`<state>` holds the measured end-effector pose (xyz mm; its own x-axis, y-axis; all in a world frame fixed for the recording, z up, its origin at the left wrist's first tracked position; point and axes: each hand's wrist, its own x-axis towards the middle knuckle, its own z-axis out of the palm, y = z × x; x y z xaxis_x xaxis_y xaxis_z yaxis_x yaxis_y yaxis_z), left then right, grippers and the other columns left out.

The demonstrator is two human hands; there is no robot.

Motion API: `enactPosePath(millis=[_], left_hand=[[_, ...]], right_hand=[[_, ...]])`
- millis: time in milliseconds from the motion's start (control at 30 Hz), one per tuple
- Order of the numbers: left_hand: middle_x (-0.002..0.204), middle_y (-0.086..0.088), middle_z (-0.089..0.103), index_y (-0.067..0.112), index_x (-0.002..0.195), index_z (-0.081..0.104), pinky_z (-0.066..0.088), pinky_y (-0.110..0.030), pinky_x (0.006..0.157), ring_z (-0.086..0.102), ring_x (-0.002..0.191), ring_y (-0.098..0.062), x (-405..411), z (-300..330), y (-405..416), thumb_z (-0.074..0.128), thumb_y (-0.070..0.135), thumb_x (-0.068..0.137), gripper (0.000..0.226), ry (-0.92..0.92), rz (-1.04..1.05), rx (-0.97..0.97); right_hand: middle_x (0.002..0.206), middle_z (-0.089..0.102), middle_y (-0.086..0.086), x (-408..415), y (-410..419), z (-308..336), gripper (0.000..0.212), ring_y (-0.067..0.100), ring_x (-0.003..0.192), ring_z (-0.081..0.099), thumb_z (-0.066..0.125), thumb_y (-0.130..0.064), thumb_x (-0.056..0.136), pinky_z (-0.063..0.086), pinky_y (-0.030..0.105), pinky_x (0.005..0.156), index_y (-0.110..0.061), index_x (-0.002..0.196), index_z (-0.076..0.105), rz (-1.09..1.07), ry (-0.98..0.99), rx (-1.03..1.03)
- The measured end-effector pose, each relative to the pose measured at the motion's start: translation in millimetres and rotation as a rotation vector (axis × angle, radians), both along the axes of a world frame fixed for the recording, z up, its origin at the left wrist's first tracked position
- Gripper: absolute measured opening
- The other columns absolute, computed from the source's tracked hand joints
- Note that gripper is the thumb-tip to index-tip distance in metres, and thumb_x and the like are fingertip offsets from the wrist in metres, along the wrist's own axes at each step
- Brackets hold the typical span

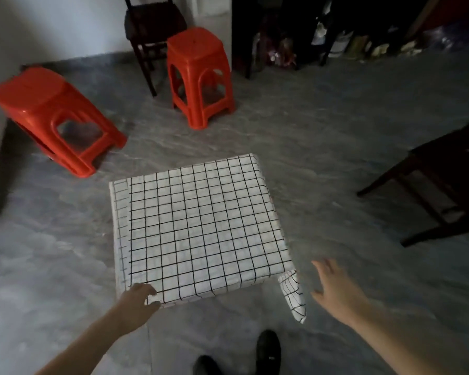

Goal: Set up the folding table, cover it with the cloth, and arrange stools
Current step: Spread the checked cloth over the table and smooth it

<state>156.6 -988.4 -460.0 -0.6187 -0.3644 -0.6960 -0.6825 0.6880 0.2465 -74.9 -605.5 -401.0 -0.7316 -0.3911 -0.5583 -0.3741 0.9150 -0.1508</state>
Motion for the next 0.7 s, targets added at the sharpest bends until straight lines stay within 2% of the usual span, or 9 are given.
enactPosePath(millis=[67, 200, 333, 467, 533, 600, 667, 700], left_hand=[[0.136, -0.003, 0.047, 0.021, 0.127, 0.054, 0.034, -0.029, 0.107, 0.047, 0.125, -0.020, 4.1, -38.6, -2.9, 0.056, 0.041, 0.095, 0.038, -0.064, -0.037, -0.025], [0.143, -0.006, 0.042, 0.022, 0.128, 0.054, 0.036, -0.039, 0.107, 0.041, 0.132, -0.026, 0.1, -96.0, -12.5, 0.057, 0.040, 0.093, 0.039, -0.057, -0.021, -0.129], [0.151, -0.013, 0.028, 0.027, 0.129, 0.053, 0.034, -0.051, 0.108, 0.028, 0.139, -0.033, -2.7, -123.6, -25.2, 0.054, 0.027, 0.094, 0.035, -0.018, 0.165, -0.223], [0.156, -0.012, 0.017, 0.031, 0.136, 0.042, 0.038, -0.054, 0.102, 0.030, 0.133, -0.042, 3.0, -136.8, -38.6, 0.052, 0.016, 0.093, 0.047, 0.031, 0.361, -0.287], [0.153, -0.017, 0.020, 0.025, 0.139, 0.032, 0.031, -0.055, 0.107, 0.029, 0.133, -0.044, 7.5, -145.9, -43.9, 0.053, 0.016, 0.092, 0.052, 0.067, 0.470, -0.257], [0.147, -0.021, 0.026, 0.025, 0.139, 0.026, 0.026, -0.054, 0.110, 0.028, 0.134, -0.044, 14.1, -155.9, -49.5, 0.051, 0.018, 0.092, 0.054, 0.063, 0.562, -0.214], [0.138, -0.025, 0.036, 0.031, 0.140, 0.024, 0.032, -0.054, 0.104, 0.038, 0.123, -0.044, 20.3, -163.0, -55.7, 0.047, 0.021, 0.093, 0.054, 0.024, 0.620, -0.171], [0.131, -0.026, 0.041, 0.033, 0.141, 0.024, 0.039, -0.051, 0.095, 0.046, 0.111, -0.043, 23.0, -165.0, -58.1, 0.047, 0.021, 0.093, 0.054, 0.018, 0.640, -0.139]], right_hand=[[0.138, 0.038, 0.000, 0.0, 0.1, -29.2, 0.062, 0.020, 0.121, 0.048, 0.061, -0.034, 0.088, 0.046, 0.033, 0.093, -0.021, 0.141, 0.033, -0.006, -0.025, 0.006], [0.137, 0.040, 0.002, -2.6, -12.7, -84.1, 0.060, 0.022, 0.123, 0.045, 0.064, -0.030, 0.087, 0.046, 0.036, 0.095, -0.017, 0.138, 0.034, -0.015, -0.041, -0.004], [0.146, 0.032, 0.006, -5.0, -28.9, -137.9, 0.065, 0.024, 0.128, 0.042, 0.063, -0.023, 0.089, 0.047, 0.035, 0.095, -0.022, 0.146, 0.031, 0.042, -0.047, -0.009], [0.153, 0.017, 0.008, -5.6, -51.6, -173.3, 0.075, 0.026, 0.121, 0.051, 0.065, -0.018, 0.086, 0.050, 0.031, 0.080, -0.035, 0.149, 0.026, 0.080, -0.025, 0.031], [0.153, 0.018, 0.007, -3.6, -61.8, -185.3, 0.076, 0.026, 0.121, 0.051, 0.065, -0.017, 0.084, 0.049, 0.030, 0.079, -0.037, 0.148, 0.028, 0.103, -0.024, 0.044], [0.149, 0.023, 0.005, -1.5, -69.1, -194.0, 0.074, 0.024, 0.124, 0.046, 0.064, -0.018, 0.084, 0.050, 0.032, 0.085, -0.039, 0.146, 0.029, 0.153, -0.030, 0.060], [0.147, 0.024, 0.003, 0.4, -72.7, -200.4, 0.073, 0.025, 0.127, 0.043, 0.065, -0.017, 0.085, 0.050, 0.033, 0.090, -0.038, 0.146, 0.030, 0.181, -0.051, 0.065], [0.147, 0.025, 0.003, 1.4, -73.6, -202.3, 0.073, 0.025, 0.127, 0.042, 0.065, -0.017, 0.085, 0.049, 0.033, 0.090, -0.039, 0.145, 0.030, 0.182, -0.052, 0.066]])
